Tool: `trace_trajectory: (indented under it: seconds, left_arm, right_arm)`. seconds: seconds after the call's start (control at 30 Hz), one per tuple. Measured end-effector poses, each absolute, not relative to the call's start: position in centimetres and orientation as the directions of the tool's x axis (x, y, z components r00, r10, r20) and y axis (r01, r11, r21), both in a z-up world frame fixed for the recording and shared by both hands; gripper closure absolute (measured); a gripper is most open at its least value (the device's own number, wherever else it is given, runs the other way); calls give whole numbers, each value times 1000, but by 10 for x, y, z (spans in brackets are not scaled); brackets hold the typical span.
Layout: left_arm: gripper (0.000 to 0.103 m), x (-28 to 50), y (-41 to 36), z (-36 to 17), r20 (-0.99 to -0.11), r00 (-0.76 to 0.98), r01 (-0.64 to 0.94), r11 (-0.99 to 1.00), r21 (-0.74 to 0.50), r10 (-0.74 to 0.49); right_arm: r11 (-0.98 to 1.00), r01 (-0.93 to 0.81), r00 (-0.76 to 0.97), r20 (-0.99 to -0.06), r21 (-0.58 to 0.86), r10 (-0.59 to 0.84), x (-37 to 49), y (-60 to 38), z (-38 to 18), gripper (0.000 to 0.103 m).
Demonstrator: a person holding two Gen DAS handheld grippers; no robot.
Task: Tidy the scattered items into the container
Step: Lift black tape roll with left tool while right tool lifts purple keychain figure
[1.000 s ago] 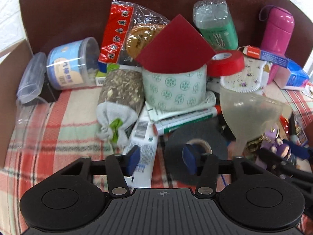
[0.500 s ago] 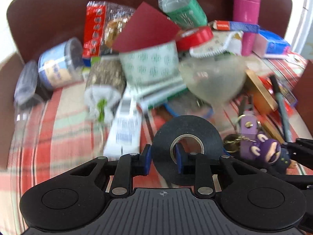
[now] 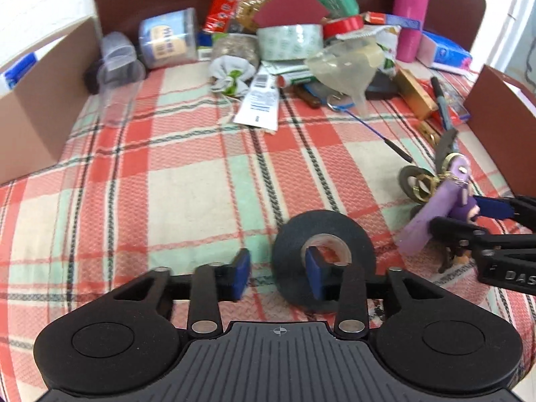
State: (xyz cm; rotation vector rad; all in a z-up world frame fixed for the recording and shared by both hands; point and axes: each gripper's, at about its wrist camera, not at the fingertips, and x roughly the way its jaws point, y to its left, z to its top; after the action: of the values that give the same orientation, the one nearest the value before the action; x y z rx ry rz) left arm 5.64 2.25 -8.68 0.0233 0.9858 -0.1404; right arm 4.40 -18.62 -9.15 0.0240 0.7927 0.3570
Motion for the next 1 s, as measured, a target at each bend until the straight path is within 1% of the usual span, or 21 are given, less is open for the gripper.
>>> trace_trajectory:
  seconds: [0.07, 0.1, 0.17, 0.23, 0.33, 0.37, 0.4, 0.43, 0.47, 0.53, 0.63, 0.7, 0.77, 0.8, 0.83, 0.87, 0.9, 0.93, 1.0]
  left_arm:
    - [44, 55, 20, -86, -828, 551, 138, 990, -32, -104]
    - [40, 53, 20, -86, -827, 551, 145, 989, -33, -109]
    - [35, 51, 19, -87, -827, 549, 156, 987, -39, -120]
    - [35, 50, 19, -90, -830, 544, 157, 987, -44, -124]
    - [37, 50, 19, -93, -828, 544, 159, 986, -56, -135]
    - [42, 51, 20, -93, -828, 543, 160, 985, -61, -140]
    - [56, 52, 20, -94, -829, 541, 159, 985, -70, -146]
    - [62, 53, 21, -96, -829, 537, 159, 984, -83, -157]
    - [73, 54, 22, -97, -829, 534, 159, 983, -96, -168]
    - [75, 56, 22, -100, -828, 534, 154, 983, -100, -168]
    - [75, 58, 20, -102, -827, 538, 155, 984, -90, -160]
    - [63, 57, 20, -104, -826, 541, 153, 984, -88, -158]
    - [61, 57, 22, -105, -824, 545, 150, 985, -87, -156]
    - [64, 57, 23, -105, -824, 544, 149, 984, -92, -160]
    - [66, 58, 25, -105, -824, 541, 150, 983, -104, -170]
    - [75, 58, 27, -104, -824, 538, 150, 982, -115, -178]
    - [76, 58, 27, -104, -824, 536, 150, 981, -121, -184]
    - [76, 58, 27, -103, -824, 534, 150, 980, -128, -189]
    - [78, 57, 28, -101, -822, 537, 150, 981, -125, -187]
  right_arm:
    - [944, -304, 662, -686, 123, 303, 38, -186, -87, 35]
    - [945, -309, 668, -681, 112, 299, 35, -185, -84, 35]
    - [946, -314, 675, -681, 80, 282, 31, -184, -82, 34]
    - [947, -317, 676, -688, 50, 263, 29, -183, -83, 36]
    - [953, -299, 671, -699, 52, 248, 32, -185, -87, 38]
    - [954, -296, 673, -698, 48, 244, 32, -185, -87, 40]
    - [955, -294, 675, -698, 44, 240, 31, -186, -88, 46]
    - [956, -291, 677, -697, 40, 236, 30, -187, -88, 51]
    - [957, -288, 677, -697, 45, 236, 31, -188, -88, 59]
    - [958, -281, 678, -696, 53, 237, 32, -191, -88, 59]
    - [958, -277, 675, -693, 80, 253, 36, -193, -91, 58]
    - [951, -278, 668, -684, 136, 293, 40, -198, -95, 55]
    - [948, -260, 659, -683, 186, 315, 44, -200, -97, 55]
    - [945, -252, 655, -682, 208, 325, 46, -201, -97, 57]
    - [949, -253, 661, -683, 187, 311, 43, -198, -94, 59]
    - [951, -264, 670, -677, 164, 303, 40, -194, -90, 65]
    - [947, -273, 675, -668, 167, 312, 38, -192, -86, 75]
    - [941, -284, 677, -657, 184, 333, 37, -191, -81, 77]
    - [931, -307, 681, -638, 196, 359, 35, -186, -73, 79]
